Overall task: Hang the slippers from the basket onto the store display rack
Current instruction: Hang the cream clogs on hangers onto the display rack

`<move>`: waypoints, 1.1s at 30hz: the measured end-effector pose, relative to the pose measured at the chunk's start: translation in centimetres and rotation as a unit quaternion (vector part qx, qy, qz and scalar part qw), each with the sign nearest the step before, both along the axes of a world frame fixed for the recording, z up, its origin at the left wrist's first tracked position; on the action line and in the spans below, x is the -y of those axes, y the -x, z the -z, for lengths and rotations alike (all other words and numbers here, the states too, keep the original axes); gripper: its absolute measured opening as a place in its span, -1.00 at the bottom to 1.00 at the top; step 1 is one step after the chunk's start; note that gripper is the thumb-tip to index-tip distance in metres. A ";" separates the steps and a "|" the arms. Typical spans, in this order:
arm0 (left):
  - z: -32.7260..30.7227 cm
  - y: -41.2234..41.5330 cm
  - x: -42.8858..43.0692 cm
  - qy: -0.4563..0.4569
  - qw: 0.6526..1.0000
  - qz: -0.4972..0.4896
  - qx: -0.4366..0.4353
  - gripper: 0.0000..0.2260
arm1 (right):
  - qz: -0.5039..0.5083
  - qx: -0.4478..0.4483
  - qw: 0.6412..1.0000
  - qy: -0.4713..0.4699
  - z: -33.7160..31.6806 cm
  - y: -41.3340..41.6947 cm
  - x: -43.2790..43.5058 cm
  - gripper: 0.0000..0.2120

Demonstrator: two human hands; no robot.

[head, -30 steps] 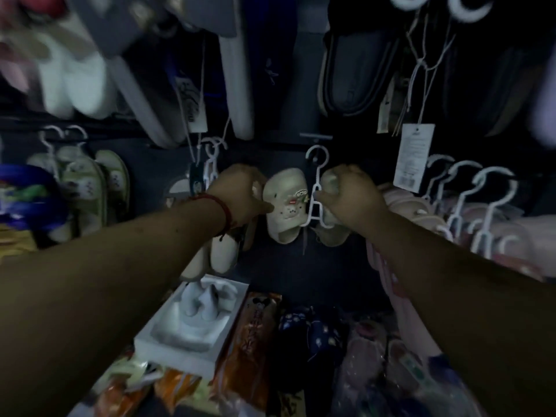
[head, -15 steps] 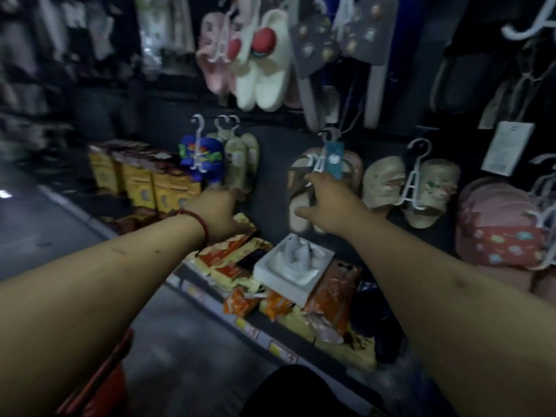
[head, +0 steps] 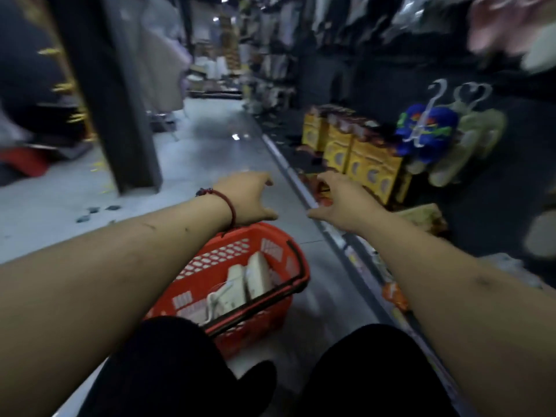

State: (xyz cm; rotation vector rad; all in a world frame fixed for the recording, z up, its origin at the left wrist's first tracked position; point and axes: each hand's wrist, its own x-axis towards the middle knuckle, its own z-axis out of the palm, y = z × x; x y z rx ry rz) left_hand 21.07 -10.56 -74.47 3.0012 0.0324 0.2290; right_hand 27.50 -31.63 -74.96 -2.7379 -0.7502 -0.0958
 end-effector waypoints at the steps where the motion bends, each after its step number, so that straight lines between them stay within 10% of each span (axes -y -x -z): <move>1: 0.7 0.9 -1.6 0.000 1.000 -0.020 -0.010 -0.30 | -0.020 -0.009 1.000 0.000 0.7 0.0 -1.7 -0.15; 33: 26.3 -2.8 -14.1 0.162 0.938 -0.127 -0.279 -0.37 | -0.088 -0.350 0.908 0.210 27.0 -8.2 -14.0 -0.48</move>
